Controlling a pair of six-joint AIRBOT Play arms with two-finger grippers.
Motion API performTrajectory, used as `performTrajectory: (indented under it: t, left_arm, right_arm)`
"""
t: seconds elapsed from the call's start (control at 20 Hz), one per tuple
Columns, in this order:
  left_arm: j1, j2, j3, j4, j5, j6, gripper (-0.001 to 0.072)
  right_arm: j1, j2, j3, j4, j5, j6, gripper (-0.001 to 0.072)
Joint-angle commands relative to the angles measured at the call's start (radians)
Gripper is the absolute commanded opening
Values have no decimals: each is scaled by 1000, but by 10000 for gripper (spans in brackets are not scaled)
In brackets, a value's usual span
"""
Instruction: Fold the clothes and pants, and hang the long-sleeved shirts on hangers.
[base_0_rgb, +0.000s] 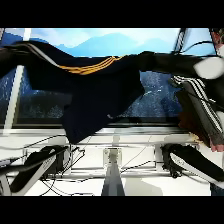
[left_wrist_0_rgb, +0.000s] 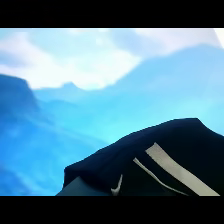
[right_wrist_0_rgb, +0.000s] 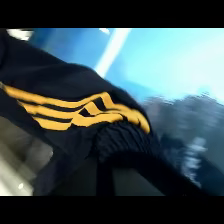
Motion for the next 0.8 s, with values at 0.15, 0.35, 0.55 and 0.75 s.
performTrajectory:
  t: [0.15,0.35,0.55,0.75]
  left_arm:
    - [-87,-157,-10,6,-58,-94,7]
    - [-98,-122,-10,5,-415,-203,7]
    - [-138,-119,-11,5,-846,-283,7]
    - [-192,-119,-14,5,-1081,-303,8]
  right_arm:
    - [-105,-202,-41,-43,-113,20,28]
    - [-251,-198,-40,-56,62,14,28]
    - [-345,-198,-40,-154,410,-61,28]
    - [-357,-198,-40,-259,741,-212,28]
